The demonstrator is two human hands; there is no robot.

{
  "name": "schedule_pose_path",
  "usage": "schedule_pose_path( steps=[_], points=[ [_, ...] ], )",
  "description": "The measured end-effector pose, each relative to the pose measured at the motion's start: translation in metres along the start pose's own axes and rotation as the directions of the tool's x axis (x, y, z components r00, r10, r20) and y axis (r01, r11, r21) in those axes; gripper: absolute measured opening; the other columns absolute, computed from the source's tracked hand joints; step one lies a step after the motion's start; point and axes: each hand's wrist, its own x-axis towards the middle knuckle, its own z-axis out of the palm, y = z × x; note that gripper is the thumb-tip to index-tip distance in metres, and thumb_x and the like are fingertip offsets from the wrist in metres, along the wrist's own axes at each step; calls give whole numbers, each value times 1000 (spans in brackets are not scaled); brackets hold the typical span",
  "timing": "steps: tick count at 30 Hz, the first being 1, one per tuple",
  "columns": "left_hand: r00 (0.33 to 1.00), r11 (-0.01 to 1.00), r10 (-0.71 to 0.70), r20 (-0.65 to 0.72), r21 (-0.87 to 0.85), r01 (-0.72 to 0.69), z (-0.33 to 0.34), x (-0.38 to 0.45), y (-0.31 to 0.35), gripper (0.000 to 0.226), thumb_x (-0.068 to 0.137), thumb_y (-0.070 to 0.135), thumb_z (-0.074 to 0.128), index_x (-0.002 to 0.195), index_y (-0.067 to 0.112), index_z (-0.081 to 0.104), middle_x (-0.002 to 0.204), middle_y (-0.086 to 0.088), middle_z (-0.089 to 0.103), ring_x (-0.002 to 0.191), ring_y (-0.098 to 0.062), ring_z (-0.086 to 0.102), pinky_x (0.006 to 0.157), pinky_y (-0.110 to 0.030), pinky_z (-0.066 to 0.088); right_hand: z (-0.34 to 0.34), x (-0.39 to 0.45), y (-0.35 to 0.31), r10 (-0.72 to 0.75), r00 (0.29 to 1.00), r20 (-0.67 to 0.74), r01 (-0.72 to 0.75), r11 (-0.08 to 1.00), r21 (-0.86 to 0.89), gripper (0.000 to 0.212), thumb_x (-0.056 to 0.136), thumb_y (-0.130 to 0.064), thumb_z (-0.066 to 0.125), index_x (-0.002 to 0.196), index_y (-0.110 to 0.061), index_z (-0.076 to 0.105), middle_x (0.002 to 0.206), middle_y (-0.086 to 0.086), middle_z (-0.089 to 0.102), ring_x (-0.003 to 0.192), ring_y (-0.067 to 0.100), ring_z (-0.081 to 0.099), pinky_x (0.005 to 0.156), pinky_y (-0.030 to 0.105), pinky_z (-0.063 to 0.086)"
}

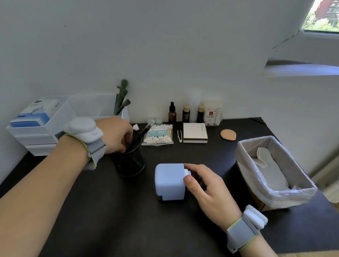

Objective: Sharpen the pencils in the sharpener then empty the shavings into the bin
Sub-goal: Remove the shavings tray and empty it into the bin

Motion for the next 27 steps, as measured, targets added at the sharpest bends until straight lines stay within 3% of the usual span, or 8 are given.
schedule_pose_path(
  steps=[5,8,11,14,18,22,27],
  points=[
    [992,996,-12,-126,-90,0,4,-7,-9,17,78,23,75,93,28,67,84,16,71,86,-8,66,71,-26,52,-1,0,0,-1,1000,29,1,1000,-18,60,88,-70,38,130,-30,55,115,-17,61,108,5,57,88,29,50],
    [957,989,-38,-286,-148,-5,6,-16,-14,16,81,29,73,94,31,66,84,16,69,79,-9,62,73,-30,53,-1,-1,-2,-10,999,40,10,1000,-13,60,87,-70,40,130,-30,55,115,-17,61,108,7,57,89,30,49],
    [837,954,-62,-543,-278,-110,7,-34,-13,12,83,26,72,94,27,66,75,13,64,65,-4,54,69,-27,47,-1,-2,-3,-29,998,54,29,1000,-2,61,86,-70,44,130,-29,55,116,-17,61,110,7,57,90,34,49],
    [728,858,-92,-680,-424,-288,9,-59,6,11,83,21,73,93,23,69,68,6,60,60,-16,53,61,-16,41,-1,-2,-4,-40,997,59,39,999,17,60,82,-68,55,129,-31,55,117,-17,62,111,9,58,91,35,50],
    [760,698,-95,-643,-587,-410,33,-84,34,20,83,20,74,102,27,68,75,5,61,59,-18,56,56,-20,45,-1,-2,-3,-42,995,85,41,999,14,66,72,-60,71,130,-35,53,119,-19,62,114,5,57,94,36,50],
    [790,616,-92,-606,-658,-433,70,-92,52,36,79,17,79,111,26,65,86,6,64,64,-18,60,55,-29,50,1,-3,1,-43,994,105,50,997,-66,72,67,-58,76,132,-44,47,120,-21,60,115,5,55,98,37,47],
    [879,624,-6,-477,-688,-369,114,-79,57,84,68,34,85,141,27,43,122,17,54,101,-10,61,72,-23,53,2,-1,5,-54,993,108,69,988,-135,72,67,-52,77,132,-44,46,115,-23,58,112,4,53,98,37,46]
  ],
)
